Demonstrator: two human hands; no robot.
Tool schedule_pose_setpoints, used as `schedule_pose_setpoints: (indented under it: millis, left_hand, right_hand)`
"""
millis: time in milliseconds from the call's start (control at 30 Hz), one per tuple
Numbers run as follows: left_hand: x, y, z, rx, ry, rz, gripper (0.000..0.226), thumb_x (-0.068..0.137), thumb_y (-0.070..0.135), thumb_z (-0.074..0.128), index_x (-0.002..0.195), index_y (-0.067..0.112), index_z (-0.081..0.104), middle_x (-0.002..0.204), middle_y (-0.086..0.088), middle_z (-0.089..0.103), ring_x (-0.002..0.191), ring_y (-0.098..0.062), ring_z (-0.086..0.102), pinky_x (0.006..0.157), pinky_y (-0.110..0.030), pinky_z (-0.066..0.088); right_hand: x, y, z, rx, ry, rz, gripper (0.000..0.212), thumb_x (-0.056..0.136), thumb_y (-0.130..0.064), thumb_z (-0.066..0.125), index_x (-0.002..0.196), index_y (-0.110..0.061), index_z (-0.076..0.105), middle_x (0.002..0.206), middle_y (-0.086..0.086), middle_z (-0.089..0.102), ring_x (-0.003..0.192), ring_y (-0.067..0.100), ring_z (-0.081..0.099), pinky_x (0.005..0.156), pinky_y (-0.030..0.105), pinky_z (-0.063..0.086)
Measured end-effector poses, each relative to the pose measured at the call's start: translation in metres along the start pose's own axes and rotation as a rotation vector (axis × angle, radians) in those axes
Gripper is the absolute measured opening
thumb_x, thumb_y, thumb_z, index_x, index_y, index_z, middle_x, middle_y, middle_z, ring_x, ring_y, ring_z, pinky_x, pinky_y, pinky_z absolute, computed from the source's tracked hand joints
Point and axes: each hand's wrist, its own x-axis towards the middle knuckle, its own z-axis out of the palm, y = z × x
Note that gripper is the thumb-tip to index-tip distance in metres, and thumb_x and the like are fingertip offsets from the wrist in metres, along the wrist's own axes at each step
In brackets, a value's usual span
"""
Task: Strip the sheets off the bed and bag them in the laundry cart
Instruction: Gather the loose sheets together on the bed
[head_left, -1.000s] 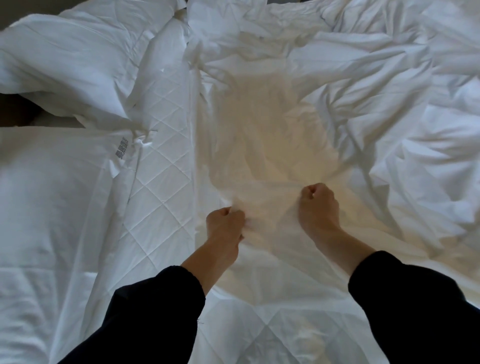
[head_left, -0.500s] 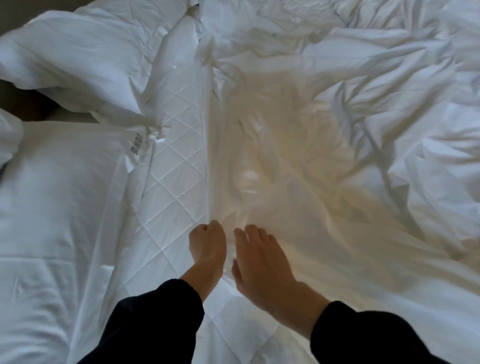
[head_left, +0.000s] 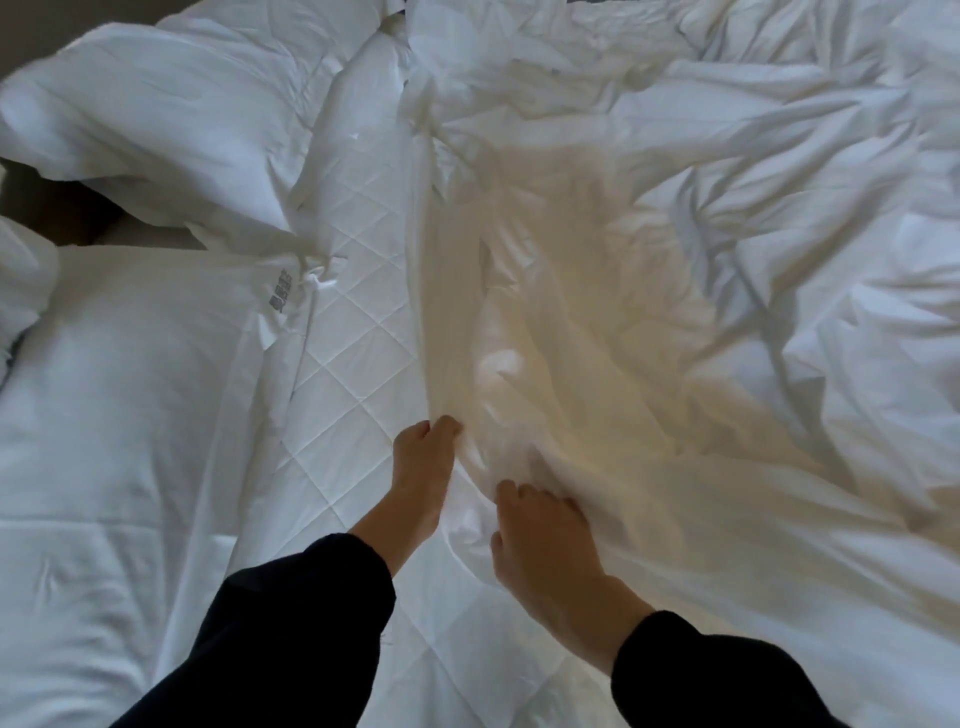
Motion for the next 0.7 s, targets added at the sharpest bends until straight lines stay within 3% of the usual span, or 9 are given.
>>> schedule_pose_setpoints:
  millis: [100,233,267,333,400,500,600,633,700]
  left_hand:
    - [-0.007,0.028,0.013,-0.128,-0.066,0.008,0.015,0.084,0.012,0.053,0.086,0.002,0.063,0.078,-0.017,0.064,0.069,-0.028,0.061,0.069,-0.038,0.054]
    - [-0.022,0.067,0.037,-0.237,-0.259,-0.047,0.016,0.077,0.011,0.056,0.09,0.001,0.06,0.083,-0.019,0.061,0.078,-0.03,0.061,0.076,-0.04,0.051]
    - [-0.027,0.075,0.045,-0.232,-0.303,-0.051,0.015,0.075,0.01,0.056,0.087,0.002,0.059,0.081,-0.017,0.06,0.076,-0.027,0.06,0.072,-0.036,0.049]
    - [-0.035,0.088,0.063,-0.196,-0.324,-0.035,0.008,0.079,0.005,0.053,0.071,0.003,0.053,0.057,-0.009,0.056,0.053,-0.018,0.056,0.053,-0.022,0.046]
    - [-0.042,0.099,0.082,-0.188,-0.304,-0.014,0.018,0.083,0.001,0.051,0.066,0.005,0.049,0.045,-0.003,0.047,0.039,-0.014,0.048,0.041,-0.019,0.04]
    - [-0.055,0.11,0.11,-0.212,-0.25,0.029,0.01,0.085,0.008,0.062,0.082,0.004,0.055,0.062,-0.012,0.052,0.05,-0.019,0.055,0.053,-0.027,0.049]
    - [-0.067,0.116,0.135,-0.21,-0.252,0.053,0.029,0.085,0.031,0.072,0.094,0.008,0.059,0.084,-0.016,0.058,0.074,-0.028,0.059,0.072,-0.039,0.054]
    - [-0.072,0.12,0.142,-0.201,-0.241,0.048,0.035,0.085,0.036,0.071,0.092,0.003,0.059,0.083,-0.017,0.06,0.076,-0.028,0.062,0.074,-0.039,0.055]
    - [-0.079,0.127,0.154,-0.233,-0.237,0.011,0.041,0.087,0.036,0.068,0.093,-0.004,0.061,0.088,-0.015,0.069,0.083,-0.028,0.068,0.074,-0.034,0.057]
  right_hand:
    - [-0.001,0.015,-0.025,0.144,0.101,-0.005,0.007,0.097,-0.017,0.039,0.099,-0.019,0.046,0.089,-0.001,0.063,0.082,0.02,0.063,0.069,0.028,0.038]
    - [-0.002,0.031,-0.063,0.442,0.283,0.095,0.019,0.1,-0.022,0.03,0.086,-0.02,0.042,0.067,-0.006,0.054,0.061,0.014,0.053,0.052,0.025,0.032]
    - [-0.002,0.035,-0.07,0.522,0.324,0.131,0.018,0.1,-0.024,0.03,0.088,-0.02,0.043,0.068,-0.005,0.056,0.062,0.014,0.053,0.054,0.028,0.034]
    - [-0.001,0.048,-0.084,0.624,0.408,0.195,0.011,0.1,-0.023,0.034,0.093,-0.021,0.042,0.068,-0.005,0.056,0.062,0.016,0.054,0.056,0.032,0.037]
    - [-0.001,0.066,-0.099,0.634,0.494,0.248,0.005,0.098,-0.018,0.038,0.095,-0.021,0.039,0.064,-0.004,0.053,0.059,0.017,0.052,0.055,0.034,0.037]
    - [-0.004,0.097,-0.12,0.641,0.602,0.306,0.008,0.097,-0.013,0.041,0.096,-0.02,0.036,0.059,-0.001,0.052,0.054,0.02,0.05,0.052,0.036,0.034]
    - [-0.007,0.12,-0.141,0.809,0.586,0.353,0.006,0.097,-0.016,0.043,0.098,-0.022,0.041,0.056,0.002,0.054,0.052,0.02,0.05,0.051,0.036,0.038]
    - [-0.007,0.127,-0.148,0.885,0.565,0.36,0.003,0.098,-0.02,0.043,0.097,-0.022,0.044,0.057,0.001,0.053,0.051,0.016,0.049,0.051,0.035,0.039]
    - [-0.004,0.141,-0.161,0.951,0.563,0.363,0.014,0.098,-0.025,0.045,0.088,-0.019,0.053,0.06,-0.002,0.055,0.054,0.011,0.05,0.053,0.032,0.04]
